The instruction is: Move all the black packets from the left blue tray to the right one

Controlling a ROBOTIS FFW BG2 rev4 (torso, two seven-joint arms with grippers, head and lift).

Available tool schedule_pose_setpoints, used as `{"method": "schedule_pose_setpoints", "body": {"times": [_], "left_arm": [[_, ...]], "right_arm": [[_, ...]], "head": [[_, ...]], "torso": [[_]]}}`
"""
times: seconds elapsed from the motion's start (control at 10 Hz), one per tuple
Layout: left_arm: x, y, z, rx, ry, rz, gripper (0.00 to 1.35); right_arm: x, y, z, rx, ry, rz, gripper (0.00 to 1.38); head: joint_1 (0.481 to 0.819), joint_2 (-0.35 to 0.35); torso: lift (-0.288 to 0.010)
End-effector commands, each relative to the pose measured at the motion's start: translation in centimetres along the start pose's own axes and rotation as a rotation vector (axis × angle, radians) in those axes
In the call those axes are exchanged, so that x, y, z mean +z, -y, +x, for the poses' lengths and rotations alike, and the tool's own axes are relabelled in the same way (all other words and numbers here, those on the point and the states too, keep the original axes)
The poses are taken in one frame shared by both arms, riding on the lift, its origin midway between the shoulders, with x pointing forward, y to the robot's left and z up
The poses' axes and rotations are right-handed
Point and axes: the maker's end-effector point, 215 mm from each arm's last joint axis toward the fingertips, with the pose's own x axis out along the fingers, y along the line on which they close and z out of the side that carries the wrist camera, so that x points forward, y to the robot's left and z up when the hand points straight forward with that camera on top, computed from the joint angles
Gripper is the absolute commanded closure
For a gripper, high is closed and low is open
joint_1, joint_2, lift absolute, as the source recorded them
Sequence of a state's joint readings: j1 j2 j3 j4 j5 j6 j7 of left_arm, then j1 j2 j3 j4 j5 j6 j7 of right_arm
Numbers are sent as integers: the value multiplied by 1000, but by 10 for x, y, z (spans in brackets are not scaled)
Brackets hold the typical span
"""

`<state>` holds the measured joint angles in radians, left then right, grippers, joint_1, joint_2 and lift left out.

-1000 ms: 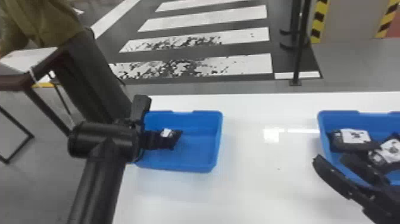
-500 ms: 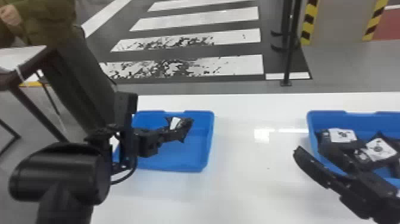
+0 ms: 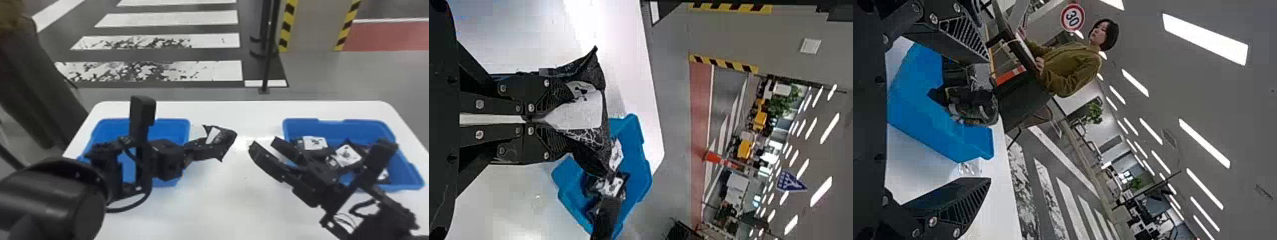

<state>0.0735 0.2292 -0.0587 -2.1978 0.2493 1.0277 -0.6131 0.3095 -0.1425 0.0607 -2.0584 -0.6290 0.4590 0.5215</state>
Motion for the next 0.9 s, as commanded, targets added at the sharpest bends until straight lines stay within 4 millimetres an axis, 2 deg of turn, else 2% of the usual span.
{"method": "schedule_pose_setpoints", "body": {"times": [0.0,0.3,0.4,0.5,0.6,0.7,0.8], "left_arm": [[5,24,11,-59,6,12,1118],[11,57,24,-143,7,21,1118],[10,68,28,-169,2,25,1118],[9,73,30,-185,0,19,1118],[9,73,30,-185,0,18,1118],[10,74,29,-187,2,16,1118],[10,73,29,-186,3,18,1118]], "right_arm": [[0,-5,10,25,-5,3,186],[-3,-13,29,65,-17,16,185],[-2,-13,33,68,-18,10,223],[-2,-14,36,74,-24,10,538],[-5,-15,37,75,-37,4,1012],[-4,-14,38,73,-37,-1,1288],[-4,-15,38,77,-36,3,1279]], "head": [[695,42],[695,7],[695,3],[695,-2],[695,-10],[695,-12],[695,-12]], "torso": [[-140],[-140],[-140],[-140],[-140],[-140],[-140]]}}
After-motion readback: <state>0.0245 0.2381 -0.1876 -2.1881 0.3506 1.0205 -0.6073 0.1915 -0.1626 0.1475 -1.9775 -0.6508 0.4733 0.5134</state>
